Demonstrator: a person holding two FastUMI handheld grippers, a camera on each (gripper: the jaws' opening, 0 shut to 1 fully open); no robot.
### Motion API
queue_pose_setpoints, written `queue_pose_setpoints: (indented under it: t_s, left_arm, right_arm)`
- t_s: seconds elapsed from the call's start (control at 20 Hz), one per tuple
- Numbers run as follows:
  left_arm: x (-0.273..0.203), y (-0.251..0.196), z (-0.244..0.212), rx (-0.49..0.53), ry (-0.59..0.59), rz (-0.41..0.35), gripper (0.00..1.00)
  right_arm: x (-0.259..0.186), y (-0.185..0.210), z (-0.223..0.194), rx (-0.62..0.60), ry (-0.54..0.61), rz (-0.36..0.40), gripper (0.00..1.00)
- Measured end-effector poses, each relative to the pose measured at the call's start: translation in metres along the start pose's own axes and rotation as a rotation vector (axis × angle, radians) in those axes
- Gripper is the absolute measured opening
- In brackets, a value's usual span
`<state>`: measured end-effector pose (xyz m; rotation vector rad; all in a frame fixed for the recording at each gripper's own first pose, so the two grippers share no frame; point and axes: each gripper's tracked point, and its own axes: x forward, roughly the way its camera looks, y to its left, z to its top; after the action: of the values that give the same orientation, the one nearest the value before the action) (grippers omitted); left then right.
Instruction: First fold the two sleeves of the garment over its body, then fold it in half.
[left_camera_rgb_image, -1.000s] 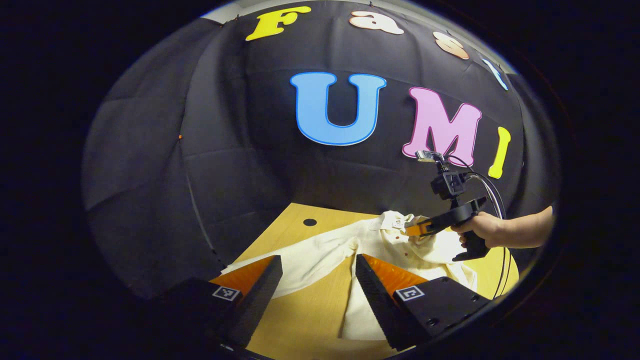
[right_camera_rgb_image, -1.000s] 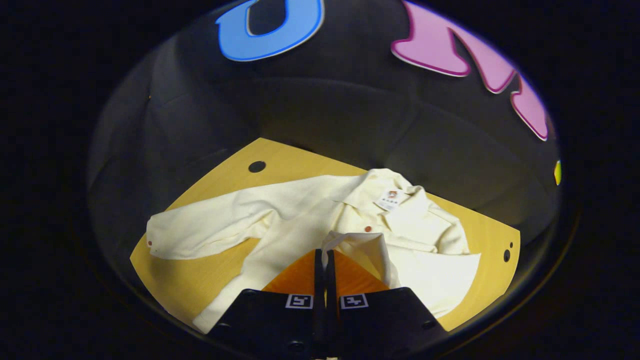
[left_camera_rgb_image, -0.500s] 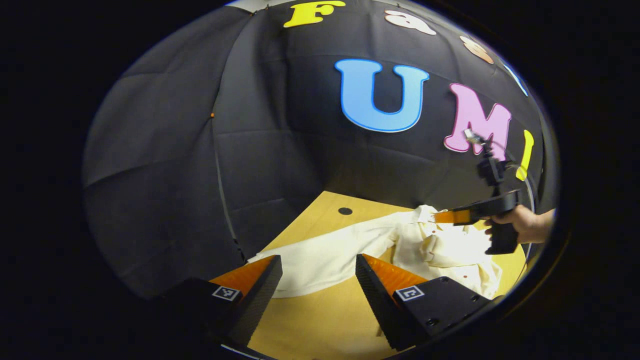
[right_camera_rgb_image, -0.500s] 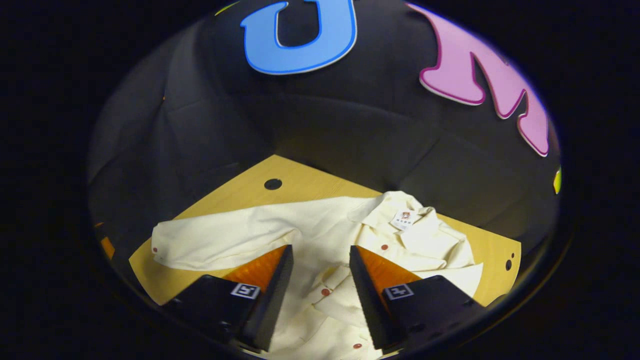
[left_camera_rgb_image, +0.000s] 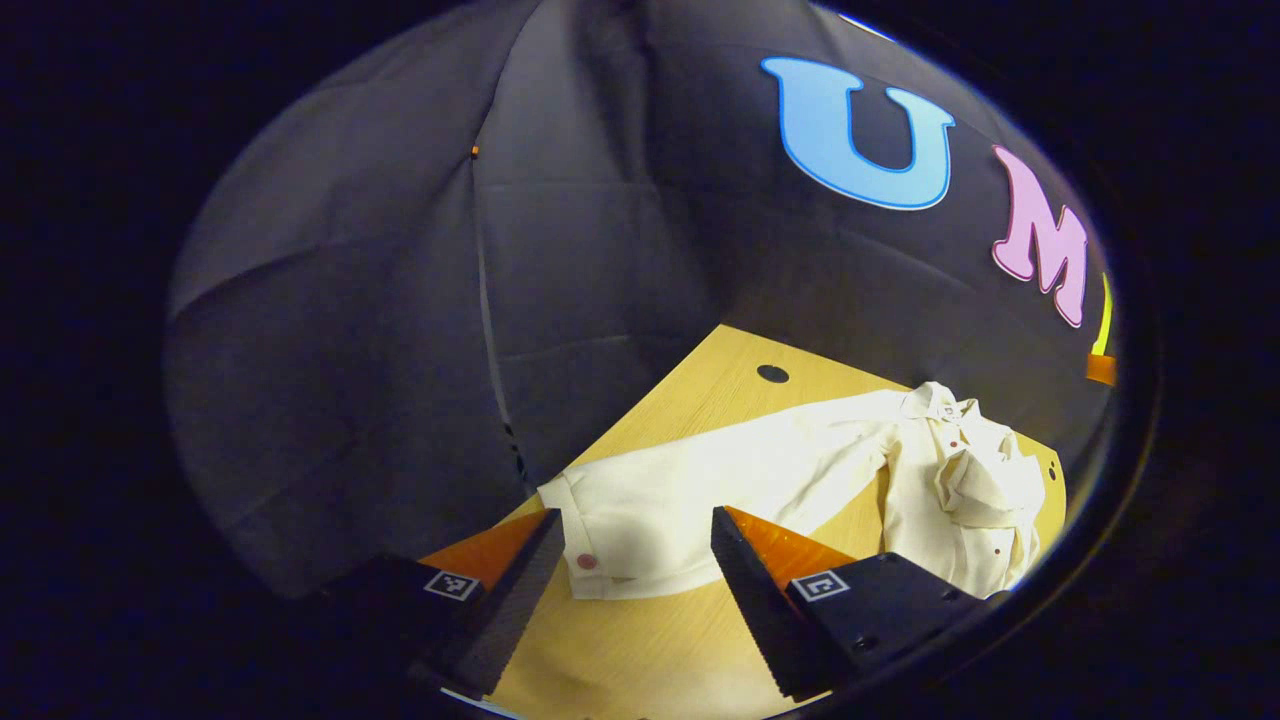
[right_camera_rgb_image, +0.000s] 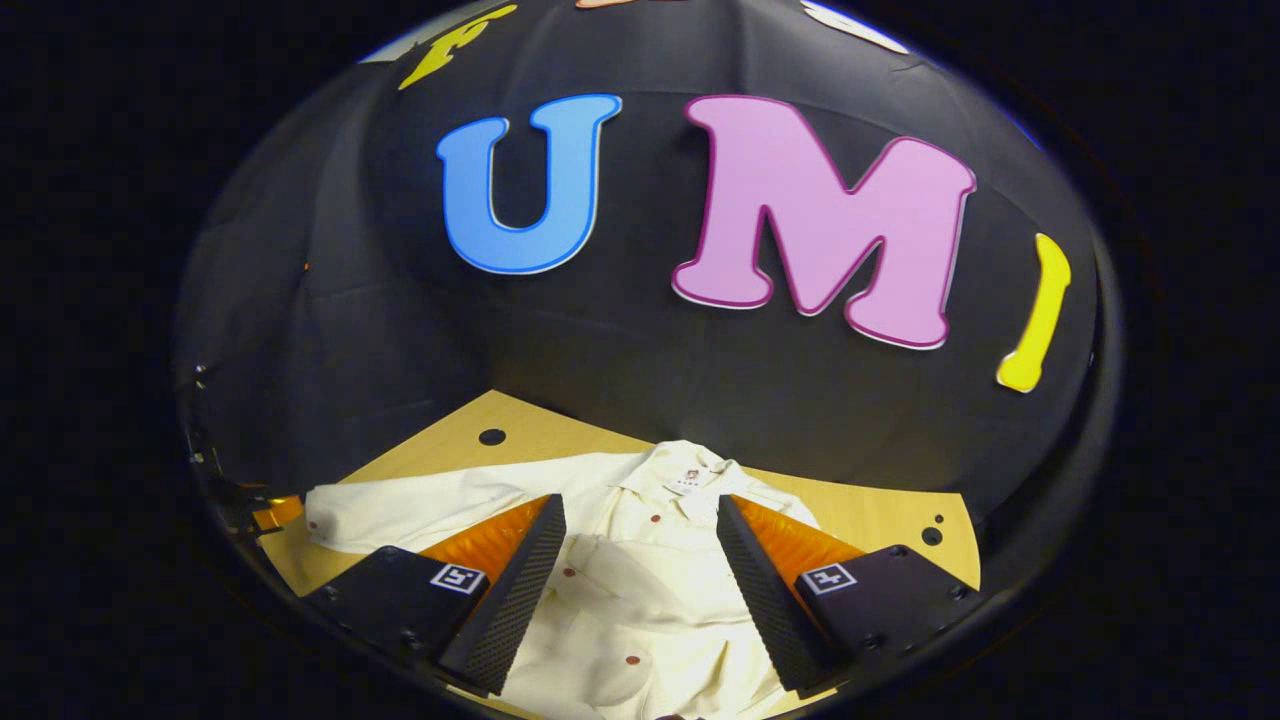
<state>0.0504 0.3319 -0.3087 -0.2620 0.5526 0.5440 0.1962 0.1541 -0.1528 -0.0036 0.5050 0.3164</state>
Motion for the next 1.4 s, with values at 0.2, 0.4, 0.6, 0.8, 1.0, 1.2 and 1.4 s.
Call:
queue_pose_setpoints:
  t_s: [0.2,0.4,0.6,0.8,1.0,1.2,1.4]
  left_arm:
    - [0.040,0.028,-0.018,-0.025,0.063,0.065,0.97]
    - [0.070,0.038,-0.038,-0.011,0.147,0.081,0.96]
    - [0.083,0.040,-0.050,0.006,0.205,0.076,0.96]
    - [0.091,0.034,-0.051,0.065,0.221,0.070,0.73]
    - [0.095,0.028,-0.042,0.054,0.262,0.049,0.13]
    - [0.087,-0.008,0.002,0.110,0.187,-0.008,0.06]
    - [0.056,-0.093,0.076,0.228,0.040,-0.137,0.06]
  right_arm:
    - [-0.037,-0.027,0.015,-0.046,-0.075,-0.066,0.97]
    - [-0.071,-0.055,0.015,-0.097,-0.106,-0.149,0.97]
    - [-0.091,-0.079,0.006,-0.077,-0.091,-0.207,0.98]
    - [-0.105,-0.103,-0.003,-0.029,-0.079,-0.259,0.97]
    - [-0.113,-0.124,-0.014,0.001,-0.077,-0.295,0.97]
    - [-0.121,-0.156,-0.016,0.027,-0.083,-0.348,0.98]
    - [-0.131,-0.186,-0.024,0.067,-0.076,-0.392,0.97]
